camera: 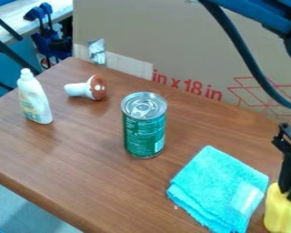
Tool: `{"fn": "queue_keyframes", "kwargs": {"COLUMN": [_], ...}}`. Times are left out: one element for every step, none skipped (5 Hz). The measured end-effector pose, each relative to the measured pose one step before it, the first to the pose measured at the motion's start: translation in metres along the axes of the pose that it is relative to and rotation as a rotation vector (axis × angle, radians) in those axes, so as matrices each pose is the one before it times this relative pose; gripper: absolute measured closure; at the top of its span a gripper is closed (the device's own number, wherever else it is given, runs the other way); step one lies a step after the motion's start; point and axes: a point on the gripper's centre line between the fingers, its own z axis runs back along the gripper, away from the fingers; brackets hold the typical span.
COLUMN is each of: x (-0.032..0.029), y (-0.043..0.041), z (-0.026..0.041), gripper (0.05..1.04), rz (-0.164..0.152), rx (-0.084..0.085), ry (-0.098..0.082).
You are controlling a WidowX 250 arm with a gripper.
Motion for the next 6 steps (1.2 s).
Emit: {"fn": "queue_keyframes", "kwargs": {"x": [-0.01131, -0.00740, 0.00090, -0.01124, -0.01479, 0.00025], "y": [0.00546, 0.00433, 0.00228, 0.00891, 0.01875, 0.00145], "z": [0.00365, 0.02521, 0.03448, 0.02894, 0.00873, 0.00029], "gripper": [0.412, 0.127, 0.076, 0.080, 0.081, 0.081], "rz": [0.0813, 0.1047, 0.0220, 0.0665, 0.1422, 0.0123], "rx": [0.0263, 0.0015, 0.0141, 0.0310, 0.0320, 0.0014], "ry": [-0.0879, -0.1407, -0.0750, 0.0242, 0.0435, 0.0001]}}
